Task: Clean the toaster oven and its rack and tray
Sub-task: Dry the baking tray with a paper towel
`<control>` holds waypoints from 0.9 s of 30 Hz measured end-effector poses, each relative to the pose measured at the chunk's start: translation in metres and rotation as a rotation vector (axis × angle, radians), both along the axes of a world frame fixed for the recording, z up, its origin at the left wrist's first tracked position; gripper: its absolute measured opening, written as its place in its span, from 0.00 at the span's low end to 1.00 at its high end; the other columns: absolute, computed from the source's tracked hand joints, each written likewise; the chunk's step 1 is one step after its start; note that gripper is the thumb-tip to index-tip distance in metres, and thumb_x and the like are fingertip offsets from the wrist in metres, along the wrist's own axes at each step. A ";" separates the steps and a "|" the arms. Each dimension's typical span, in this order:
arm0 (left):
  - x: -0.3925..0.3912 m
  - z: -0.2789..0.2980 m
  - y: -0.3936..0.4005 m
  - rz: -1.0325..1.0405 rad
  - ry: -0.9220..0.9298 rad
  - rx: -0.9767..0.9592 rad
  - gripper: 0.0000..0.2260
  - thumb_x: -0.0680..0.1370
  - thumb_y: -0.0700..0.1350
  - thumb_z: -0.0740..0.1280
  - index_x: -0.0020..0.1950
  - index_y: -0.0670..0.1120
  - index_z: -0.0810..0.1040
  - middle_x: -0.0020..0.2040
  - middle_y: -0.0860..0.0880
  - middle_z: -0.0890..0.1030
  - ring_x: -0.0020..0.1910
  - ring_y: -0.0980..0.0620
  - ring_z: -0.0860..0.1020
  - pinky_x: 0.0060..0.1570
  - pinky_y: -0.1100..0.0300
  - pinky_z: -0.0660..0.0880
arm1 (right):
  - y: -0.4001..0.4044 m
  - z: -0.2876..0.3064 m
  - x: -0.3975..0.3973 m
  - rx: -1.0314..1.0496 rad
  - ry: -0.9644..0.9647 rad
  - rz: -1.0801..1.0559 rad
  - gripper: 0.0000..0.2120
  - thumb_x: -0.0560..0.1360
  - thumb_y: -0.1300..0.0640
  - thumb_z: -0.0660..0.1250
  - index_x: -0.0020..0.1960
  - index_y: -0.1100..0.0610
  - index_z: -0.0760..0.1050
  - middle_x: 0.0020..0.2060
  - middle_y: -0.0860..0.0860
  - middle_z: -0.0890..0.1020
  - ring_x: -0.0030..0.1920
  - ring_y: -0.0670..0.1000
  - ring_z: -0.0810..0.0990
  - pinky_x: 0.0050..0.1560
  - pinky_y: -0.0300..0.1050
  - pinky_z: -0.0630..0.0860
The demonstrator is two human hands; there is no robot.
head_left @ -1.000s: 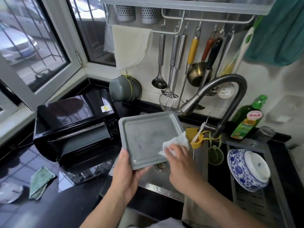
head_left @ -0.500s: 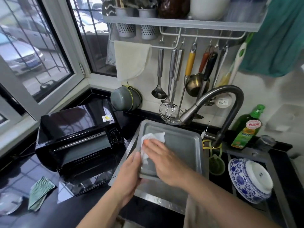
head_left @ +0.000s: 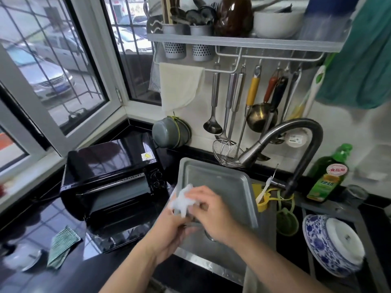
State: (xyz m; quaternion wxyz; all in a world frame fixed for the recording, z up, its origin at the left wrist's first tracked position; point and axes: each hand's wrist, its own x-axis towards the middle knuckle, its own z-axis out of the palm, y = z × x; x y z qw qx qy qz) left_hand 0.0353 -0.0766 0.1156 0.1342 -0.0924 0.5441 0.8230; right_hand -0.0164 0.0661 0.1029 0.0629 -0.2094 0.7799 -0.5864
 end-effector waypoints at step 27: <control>0.022 -0.002 -0.038 0.093 0.015 0.204 0.44 0.64 0.23 0.54 0.72 0.56 0.78 0.66 0.38 0.80 0.61 0.31 0.81 0.47 0.29 0.80 | 0.111 -0.012 -0.062 0.862 0.336 -0.087 0.17 0.83 0.54 0.58 0.69 0.51 0.76 0.74 0.49 0.65 0.66 0.54 0.73 0.62 0.49 0.73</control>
